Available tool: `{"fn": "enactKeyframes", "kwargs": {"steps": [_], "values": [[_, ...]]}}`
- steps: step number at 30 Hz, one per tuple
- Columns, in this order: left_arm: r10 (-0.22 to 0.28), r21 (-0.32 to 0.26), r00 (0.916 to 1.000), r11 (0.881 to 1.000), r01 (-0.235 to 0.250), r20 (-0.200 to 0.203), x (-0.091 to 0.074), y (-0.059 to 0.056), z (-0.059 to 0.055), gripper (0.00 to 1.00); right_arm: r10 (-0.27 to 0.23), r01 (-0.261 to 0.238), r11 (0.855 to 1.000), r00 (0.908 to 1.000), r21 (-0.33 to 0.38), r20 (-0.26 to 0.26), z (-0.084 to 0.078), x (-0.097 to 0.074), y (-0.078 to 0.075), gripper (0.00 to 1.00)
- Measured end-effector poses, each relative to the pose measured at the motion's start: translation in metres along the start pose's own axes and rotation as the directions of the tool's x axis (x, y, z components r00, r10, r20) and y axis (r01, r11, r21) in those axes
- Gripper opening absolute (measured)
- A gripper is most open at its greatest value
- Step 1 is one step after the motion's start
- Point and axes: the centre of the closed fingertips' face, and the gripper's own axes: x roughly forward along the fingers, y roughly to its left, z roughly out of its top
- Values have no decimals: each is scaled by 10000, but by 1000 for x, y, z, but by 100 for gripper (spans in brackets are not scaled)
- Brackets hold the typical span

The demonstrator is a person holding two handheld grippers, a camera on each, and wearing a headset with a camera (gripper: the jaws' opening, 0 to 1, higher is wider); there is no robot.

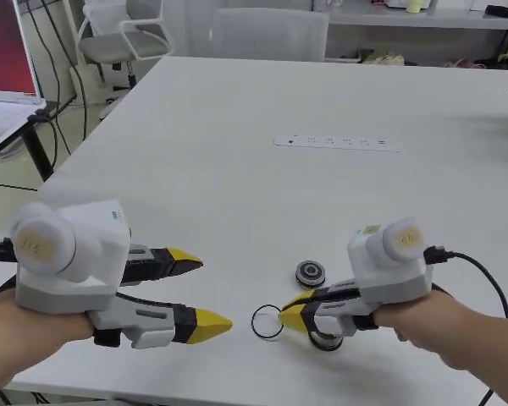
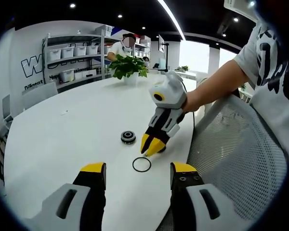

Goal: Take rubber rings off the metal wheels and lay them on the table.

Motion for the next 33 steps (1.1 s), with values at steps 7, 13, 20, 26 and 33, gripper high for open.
{"fn": "enactKeyframes", "kwargs": {"steps": [7,13,20,26,33], "values": [[-130,43,9999,9999,131,-51,3,-3,2,50,-7,5,9999,9998,108,197,4,-9,-2,12],[-258,133,9996,9996,259,-122,7,-3,5,50,-84,79,9999,9981,83,603,12,-20,-5,16],[-334,212,9994,9992,337,-135,13,0,11,50,-136,135,9999,9956,16,929,16,-32,-8,23],[-441,286,9987,9986,448,-245,19,1,14,50,-218,246,9994,9937,-239,1101,16,-43,-10,31],[-623,274,9976,9976,632,-317,29,0,17,50,-313,383,9980,9906,-501,1328,13,-57,-13,39]]}}
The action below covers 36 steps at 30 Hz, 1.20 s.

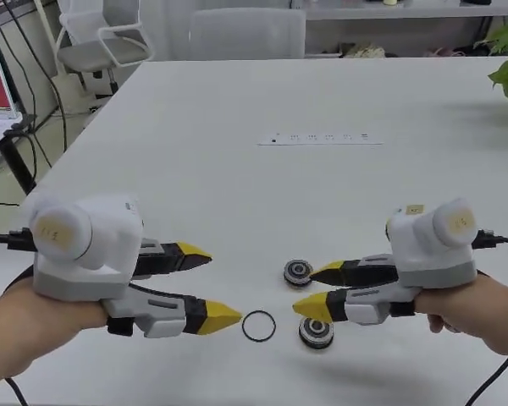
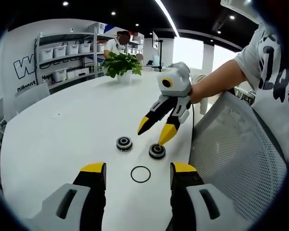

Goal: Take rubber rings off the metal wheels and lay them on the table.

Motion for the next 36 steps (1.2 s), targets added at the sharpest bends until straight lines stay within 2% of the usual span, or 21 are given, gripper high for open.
{"fn": "enactKeyframes", "kwargs": {"steps": [8,18,26,31,36], "values": [[-181,56,9998,9998,182,-61,10,0,5,50,-275,275,9996,9993,-6,255,-2,-16,-10,45],[-460,68,9987,9989,461,-229,29,0,6,50,-432,436,9990,9986,-128,301,-9,-26,-14,46],[-756,141,9963,9970,763,-400,44,-4,5,50,-346,341,9978,9994,-571,-83,-24,-23,-11,46],[-985,-112,9947,9951,982,-283,54,-8,9,50,-237,221,9971,9995,-722,-221,-31,-21,-9,45],[-1231,-3,9910,9924,1232,-520,65,-15,5,49,-229,199,9969,9990,-760,-395,-38,-21,-8,43]]}}
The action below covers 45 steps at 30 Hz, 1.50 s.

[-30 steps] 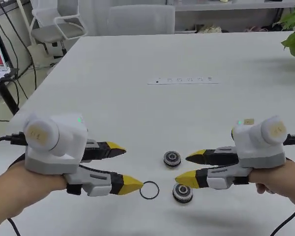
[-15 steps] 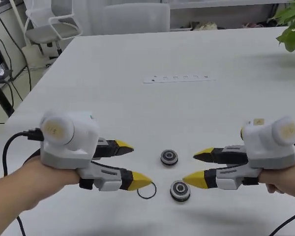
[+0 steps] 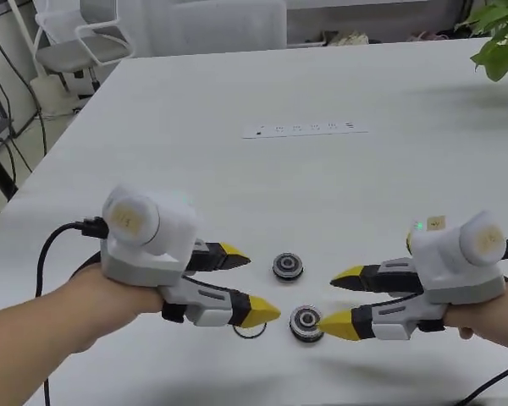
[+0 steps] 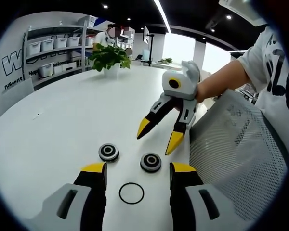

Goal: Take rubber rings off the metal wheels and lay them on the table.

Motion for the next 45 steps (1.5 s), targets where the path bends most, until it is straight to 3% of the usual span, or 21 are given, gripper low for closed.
{"fn": "enactKeyframes", "kwargs": {"steps": [10,29,45], "values": [[-394,141,9989,9991,398,-252,18,-11,-4,49,-23,23,10000,10000,56,-28,-6,0,-1,42],[-716,312,9969,9969,727,-328,33,-18,0,47,9,-9,10000,10000,9,-42,-8,2,0,42],[-999,535,9928,9932,1035,-661,49,-25,-6,36,93,-93,9999,9999,-83,-73,-9,4,2,41]]}}
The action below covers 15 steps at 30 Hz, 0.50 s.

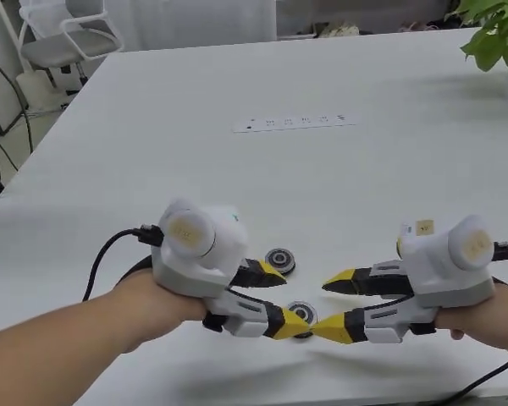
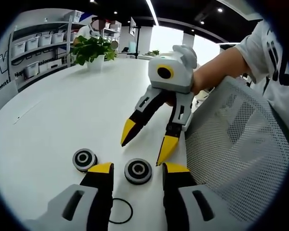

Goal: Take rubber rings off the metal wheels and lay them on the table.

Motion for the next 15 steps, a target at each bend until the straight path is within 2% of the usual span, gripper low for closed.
{"fn": "enactKeyframes", "kwargs": {"steps": [15], "values": [[-215,224,9989,9995,224,-417,11,-6,-9,23,3,-3,10000,10000,26,-9,-3,-1,1,40]]}}
